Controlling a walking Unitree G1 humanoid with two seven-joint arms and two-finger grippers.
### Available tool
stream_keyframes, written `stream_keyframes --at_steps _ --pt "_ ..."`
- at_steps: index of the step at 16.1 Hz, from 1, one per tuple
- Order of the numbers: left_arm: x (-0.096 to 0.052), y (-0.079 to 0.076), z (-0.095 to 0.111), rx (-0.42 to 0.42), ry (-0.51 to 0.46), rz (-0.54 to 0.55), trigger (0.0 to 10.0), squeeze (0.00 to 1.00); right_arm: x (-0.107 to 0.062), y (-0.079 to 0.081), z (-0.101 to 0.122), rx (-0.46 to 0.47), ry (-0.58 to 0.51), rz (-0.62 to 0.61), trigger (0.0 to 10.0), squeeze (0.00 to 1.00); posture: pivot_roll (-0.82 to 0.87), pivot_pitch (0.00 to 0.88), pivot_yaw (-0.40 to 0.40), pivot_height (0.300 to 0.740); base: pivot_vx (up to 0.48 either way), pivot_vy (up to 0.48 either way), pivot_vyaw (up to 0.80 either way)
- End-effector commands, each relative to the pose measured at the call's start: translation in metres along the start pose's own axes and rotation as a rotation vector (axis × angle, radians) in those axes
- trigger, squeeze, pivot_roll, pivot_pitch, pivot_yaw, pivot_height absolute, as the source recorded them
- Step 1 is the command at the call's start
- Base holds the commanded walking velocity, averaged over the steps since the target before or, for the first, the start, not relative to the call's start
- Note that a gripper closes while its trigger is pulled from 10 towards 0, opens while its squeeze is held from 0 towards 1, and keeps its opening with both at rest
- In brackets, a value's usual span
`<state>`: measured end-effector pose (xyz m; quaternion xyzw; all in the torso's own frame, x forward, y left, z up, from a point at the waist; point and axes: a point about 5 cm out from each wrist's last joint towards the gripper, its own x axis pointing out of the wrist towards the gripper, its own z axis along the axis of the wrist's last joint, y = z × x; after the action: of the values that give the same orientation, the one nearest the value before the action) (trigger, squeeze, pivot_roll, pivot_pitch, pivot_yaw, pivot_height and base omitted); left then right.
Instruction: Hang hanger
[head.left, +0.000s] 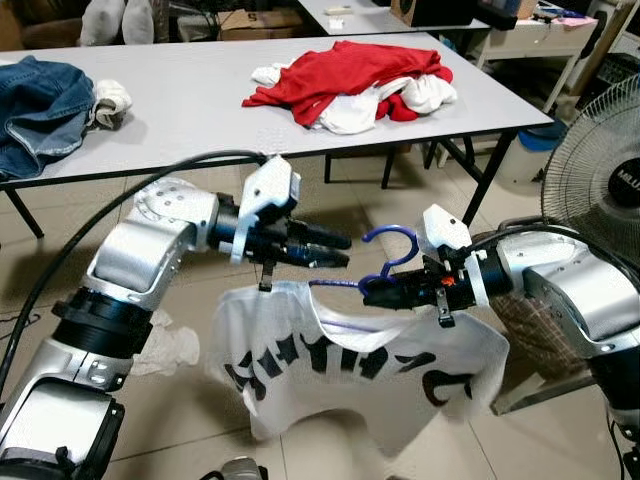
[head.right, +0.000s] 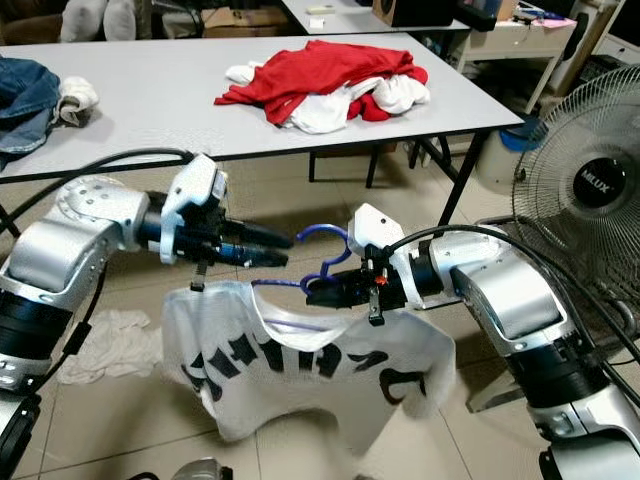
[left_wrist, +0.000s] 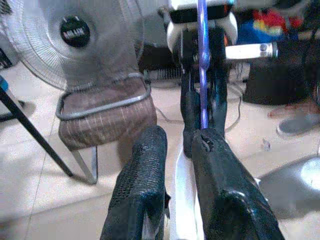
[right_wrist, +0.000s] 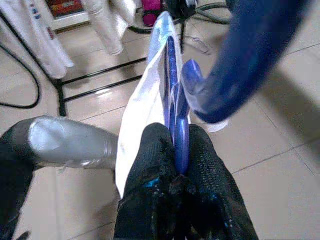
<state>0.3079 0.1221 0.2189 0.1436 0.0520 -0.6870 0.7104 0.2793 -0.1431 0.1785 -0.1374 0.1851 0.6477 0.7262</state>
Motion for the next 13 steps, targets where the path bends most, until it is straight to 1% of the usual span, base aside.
stream_keyframes --at_steps 1,3,4,5,6,7,8,9,10,11,12,13 --pt "-0.009 -0.001 0.002 -0.011 -0.037 0.052 10.0 0.0 -0.005 0.002 0.0 -0.005 -0.025 -0.07 0.0 0.0 -0.01 0.0 -0.025 0.74 0.0 0.0 0.0" --pt "-0.024 -0.005 -0.014 -0.07 -0.029 0.219 10.0 0.0 -0.002 0.007 -0.018 0.04 -0.048 -0.243 0.0 0.0 -0.01 0.0 -0.016 0.74 0.0 0.0 0.0" --pt "-0.041 -0.014 -0.04 -0.149 -0.002 0.424 10.0 0.0 0.0 0.012 -0.042 0.131 -0.057 -0.454 10.0 0.0 0.0 0.0 -0.02 0.74 0.0 0.0 0.0" --pt "-0.041 -0.014 -0.04 -0.149 -0.002 0.424 10.0 0.0 0.0 0.012 -0.042 0.131 -0.057 -0.454 10.0 0.0 0.0 0.0 -0.02 0.74 0.0 0.0 0.0" --pt "-0.046 -0.019 -0.05 -0.174 0.018 0.494 10.0 0.0 0.001 0.015 -0.05 0.167 -0.059 -0.523 10.0 0.0 0.0 0.0 -0.02 0.74 0.0 0.0 0.0" --pt "-0.056 -0.027 -0.088 -0.28 0.078 0.795 10.0 0.0 0.006 0.026 -0.072 0.248 -0.05 -0.675 10.0 0.0 0.01 0.0 -0.029 0.74 0.0 0.0 0.0" --pt "-0.052 -0.043 -0.112 -0.314 0.124 0.958 10.0 0.0 0.008 0.031 -0.082 0.229 -0.033 -0.834 10.0 0.0 0.02 0.0 -0.03 0.74 0.0 0.0 0.0" --pt "-0.046 -0.051 -0.116 -0.299 0.139 0.99 10.0 0.0 0.01 0.032 -0.085 0.209 -0.014 -0.884 10.0 0.0 0.02 0.0 -0.033 0.74 0.0 0.0 0.66" --pt "-0.039 -0.056 -0.116 -0.282 0.132 1.004 10.0 0.0 0.012 0.033 -0.088 0.214 -0.009 -0.921 10.0 0.0 0.02 0.0 -0.033 0.74 0.0 0.0 0.8" --pt "-0.034 -0.06 -0.117 -0.328 0.107 1.046 10.0 0.0 0.013 0.033 -0.09 0.229 -0.021 -0.972 10.0 0.0 0.02 0.0 -0.026 0.74 0.0 0.0 0.8" --pt "-0.027 -0.066 -0.12 -0.379 0.072 1.117 10.0 0.0 0.016 0.033 -0.092 0.291 -0.062 -1.046 10.0 0.0 0.02 0.0 -0.022 0.74 0.0 0.0 0.8" --pt "-0.023 -0.068 -0.121 -0.374 0.039 1.111 10.0 0.0 0.02 0.034 -0.092 0.317 -0.075 -1.041 10.0 0.0 0.02 0.0 -0.022 0.74 0.0 0.0 0.8"
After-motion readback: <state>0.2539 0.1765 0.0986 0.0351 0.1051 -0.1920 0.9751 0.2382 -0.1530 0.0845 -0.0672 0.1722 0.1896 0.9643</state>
